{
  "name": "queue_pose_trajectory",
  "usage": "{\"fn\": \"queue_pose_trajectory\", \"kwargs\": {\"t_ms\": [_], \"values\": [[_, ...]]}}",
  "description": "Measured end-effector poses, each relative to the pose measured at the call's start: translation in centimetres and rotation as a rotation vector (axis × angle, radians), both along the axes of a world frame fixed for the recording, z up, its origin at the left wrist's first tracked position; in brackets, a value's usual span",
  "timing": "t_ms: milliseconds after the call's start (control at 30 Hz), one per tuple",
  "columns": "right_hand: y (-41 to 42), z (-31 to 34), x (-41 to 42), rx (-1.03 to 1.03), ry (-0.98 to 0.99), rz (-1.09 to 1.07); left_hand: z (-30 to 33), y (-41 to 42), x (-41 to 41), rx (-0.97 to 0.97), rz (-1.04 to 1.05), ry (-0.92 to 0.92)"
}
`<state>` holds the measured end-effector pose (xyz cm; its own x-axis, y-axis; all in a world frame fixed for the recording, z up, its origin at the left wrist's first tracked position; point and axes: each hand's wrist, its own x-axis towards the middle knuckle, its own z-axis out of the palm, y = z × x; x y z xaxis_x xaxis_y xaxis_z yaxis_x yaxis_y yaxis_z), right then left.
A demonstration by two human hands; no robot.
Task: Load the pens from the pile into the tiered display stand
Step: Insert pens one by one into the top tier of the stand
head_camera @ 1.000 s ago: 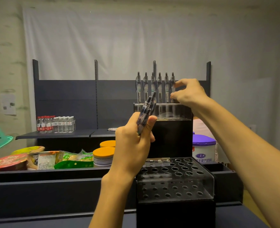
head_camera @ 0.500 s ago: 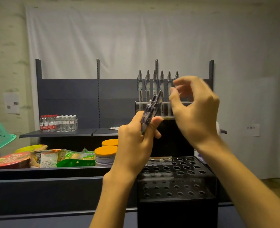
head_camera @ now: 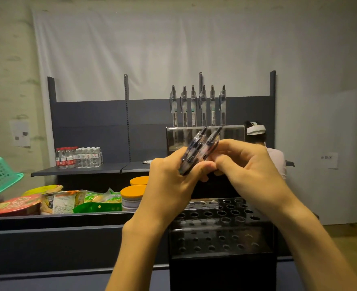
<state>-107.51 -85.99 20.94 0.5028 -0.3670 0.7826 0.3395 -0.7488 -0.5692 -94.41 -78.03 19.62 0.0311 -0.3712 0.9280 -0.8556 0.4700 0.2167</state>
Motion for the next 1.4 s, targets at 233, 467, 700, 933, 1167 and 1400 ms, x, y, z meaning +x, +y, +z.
{"fn": "queue_pose_trajectory", "kwargs": {"t_ms": [233, 467, 700, 933, 1167, 1400], "values": [[-0.7, -0.2, -0.7, 0.064, 0.087, 0.11, -0.2, -0.2, 0.3, 0.032, 0.061, -0.067], [-0.6, -0.6, -0.1, 0.036, 0.069, 0.042, -0.1, 0.1, 0.1, 0.049, 0.04, -0.027], [-0.7, 1.0, -1.4, 0.328, -0.296, 0.021, 0.2, 0.9, -0.2, 0.046, -0.034, 0.108], [-3.6, 4.8, -0.9, 0.343, -0.602, -0.4, 0.1, 0.5, -0.2, 0.011, -0.028, 0.151], [-5.6, 6.9, 1.7, 0.171, -0.429, -0.554, 0.0, 0.2, -0.1, 0.052, -0.026, 0.152], [-6.5, 8.6, 2.1, 0.031, -0.187, -0.667, 0.1, 0.0, 0.2, -0.074, 0.022, 0.089]]}}
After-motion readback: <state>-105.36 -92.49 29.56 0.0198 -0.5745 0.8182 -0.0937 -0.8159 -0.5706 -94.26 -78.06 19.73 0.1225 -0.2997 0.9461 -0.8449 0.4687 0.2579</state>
